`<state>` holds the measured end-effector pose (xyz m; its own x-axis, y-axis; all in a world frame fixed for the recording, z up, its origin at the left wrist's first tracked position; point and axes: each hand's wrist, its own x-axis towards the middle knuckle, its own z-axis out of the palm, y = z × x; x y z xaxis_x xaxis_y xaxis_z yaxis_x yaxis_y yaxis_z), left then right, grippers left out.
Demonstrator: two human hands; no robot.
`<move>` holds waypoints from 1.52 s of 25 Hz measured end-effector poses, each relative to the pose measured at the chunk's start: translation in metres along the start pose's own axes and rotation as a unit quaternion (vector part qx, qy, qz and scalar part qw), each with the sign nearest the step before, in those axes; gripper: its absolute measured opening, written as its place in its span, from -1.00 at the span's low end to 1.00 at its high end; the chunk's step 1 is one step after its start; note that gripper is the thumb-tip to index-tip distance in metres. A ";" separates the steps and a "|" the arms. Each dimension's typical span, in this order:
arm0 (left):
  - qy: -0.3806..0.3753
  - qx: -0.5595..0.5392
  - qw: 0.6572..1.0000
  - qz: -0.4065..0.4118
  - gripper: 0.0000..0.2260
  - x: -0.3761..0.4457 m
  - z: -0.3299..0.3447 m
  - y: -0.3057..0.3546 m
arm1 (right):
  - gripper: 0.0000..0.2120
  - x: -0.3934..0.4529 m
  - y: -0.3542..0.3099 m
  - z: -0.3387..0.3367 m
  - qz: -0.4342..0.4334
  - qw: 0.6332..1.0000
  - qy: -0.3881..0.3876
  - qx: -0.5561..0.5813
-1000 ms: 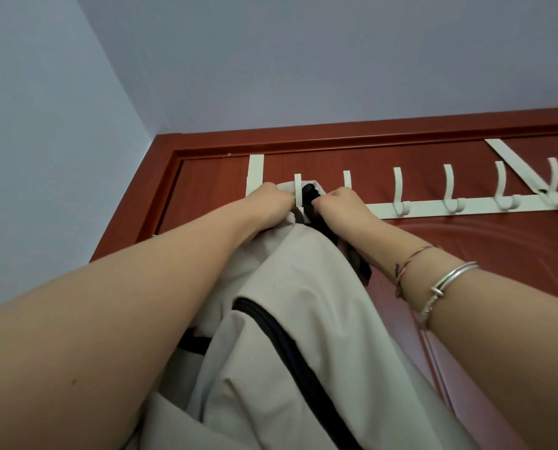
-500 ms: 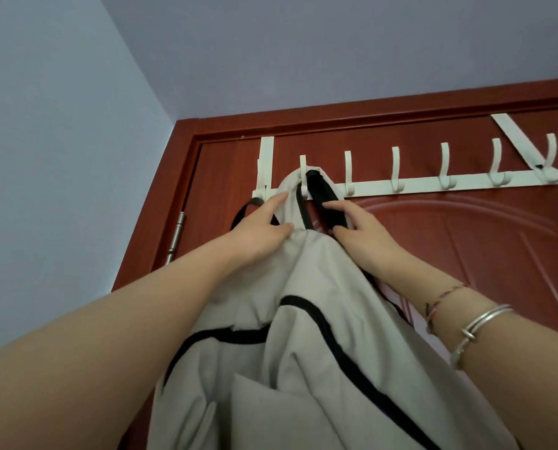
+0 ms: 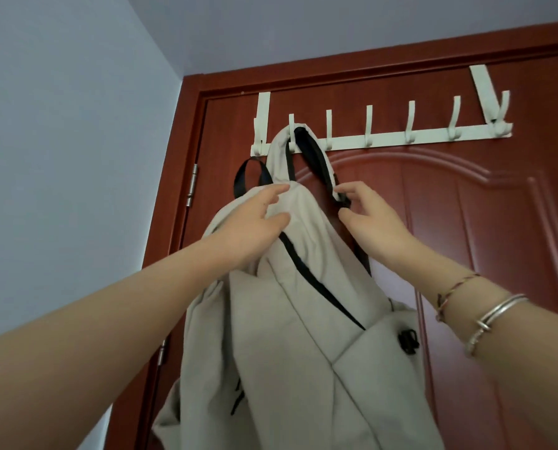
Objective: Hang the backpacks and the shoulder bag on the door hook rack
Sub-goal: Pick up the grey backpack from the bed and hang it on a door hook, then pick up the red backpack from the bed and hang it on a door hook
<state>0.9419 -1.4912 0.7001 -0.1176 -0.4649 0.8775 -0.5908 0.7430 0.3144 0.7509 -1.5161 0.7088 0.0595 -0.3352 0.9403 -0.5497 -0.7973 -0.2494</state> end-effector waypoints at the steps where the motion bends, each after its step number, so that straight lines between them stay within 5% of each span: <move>1: -0.012 -0.010 1.000 0.008 -0.58 -0.011 0.007 0.006 | -0.63 -0.013 -0.002 -0.008 0.005 1.000 -0.003 0.004; 10: -0.083 -0.224 0.971 0.008 -0.80 -0.115 0.050 0.063 | -0.65 -0.171 -0.041 -0.097 0.111 0.988 -0.023 -0.105; 19: -0.254 -0.437 0.861 -0.051 -0.78 -0.237 0.111 0.166 | -0.70 -0.322 -0.135 -0.213 0.285 0.929 0.009 -0.238; 26: -0.409 -0.523 0.747 -0.032 -0.76 -0.358 0.149 0.350 | -0.71 -0.464 -0.253 -0.363 0.388 0.854 0.116 -0.326; 38: -0.553 -0.624 0.550 0.048 -0.76 -0.563 0.175 0.700 | -0.69 -0.662 -0.476 -0.623 0.472 0.688 0.285 -0.471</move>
<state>0.4549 -0.7935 0.3630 -0.9219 0.1101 0.3714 0.3870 0.2202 0.8954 0.4538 -0.6021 0.3494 -0.8840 -0.0152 0.4673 -0.4315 0.4114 -0.8029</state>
